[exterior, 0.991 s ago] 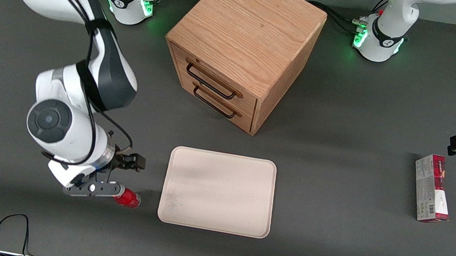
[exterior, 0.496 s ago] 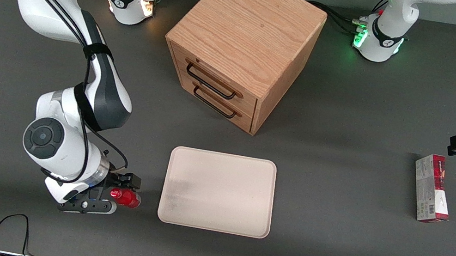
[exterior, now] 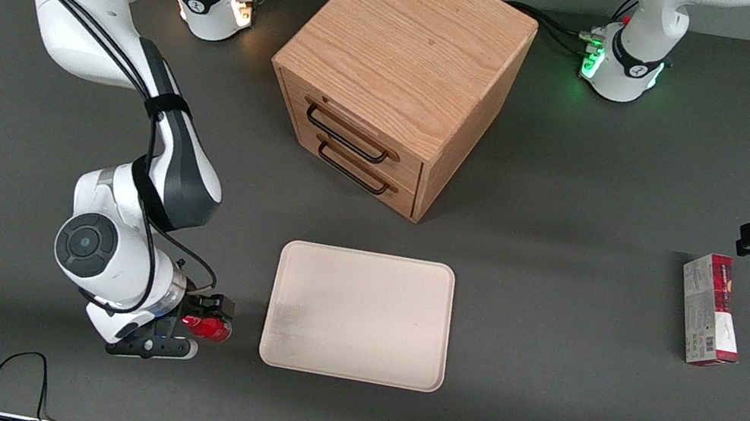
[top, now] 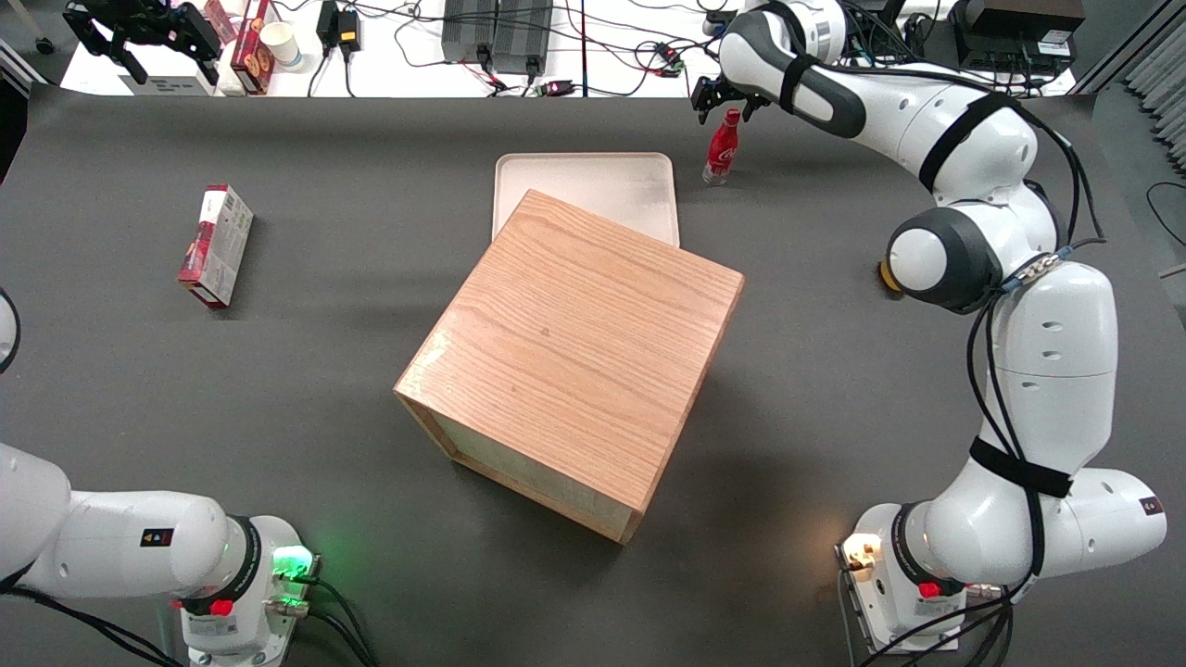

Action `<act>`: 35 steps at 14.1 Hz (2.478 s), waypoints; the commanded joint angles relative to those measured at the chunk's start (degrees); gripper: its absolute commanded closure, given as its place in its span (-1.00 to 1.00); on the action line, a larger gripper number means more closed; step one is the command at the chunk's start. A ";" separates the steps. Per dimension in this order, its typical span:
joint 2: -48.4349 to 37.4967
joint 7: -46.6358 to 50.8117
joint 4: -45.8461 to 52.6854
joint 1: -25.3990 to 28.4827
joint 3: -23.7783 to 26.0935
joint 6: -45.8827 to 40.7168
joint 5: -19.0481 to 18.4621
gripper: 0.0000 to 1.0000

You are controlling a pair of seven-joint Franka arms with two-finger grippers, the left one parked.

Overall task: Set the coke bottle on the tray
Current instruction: 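Close the right gripper around the red bottle and lift it, then carry the held bottle over the cream tray's edge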

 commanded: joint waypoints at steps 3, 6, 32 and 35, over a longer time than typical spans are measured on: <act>1.54 -0.77 1.38 0.10 -0.26 0.36 -1.36 0.05; 1.54 -0.95 0.41 0.10 -0.53 0.27 -4.08 0.15; -12.96 25.33 -1.78 6.69 2.20 -5.62 0.40 1.00; -11.30 25.68 -7.05 7.13 1.06 2.97 -0.49 1.00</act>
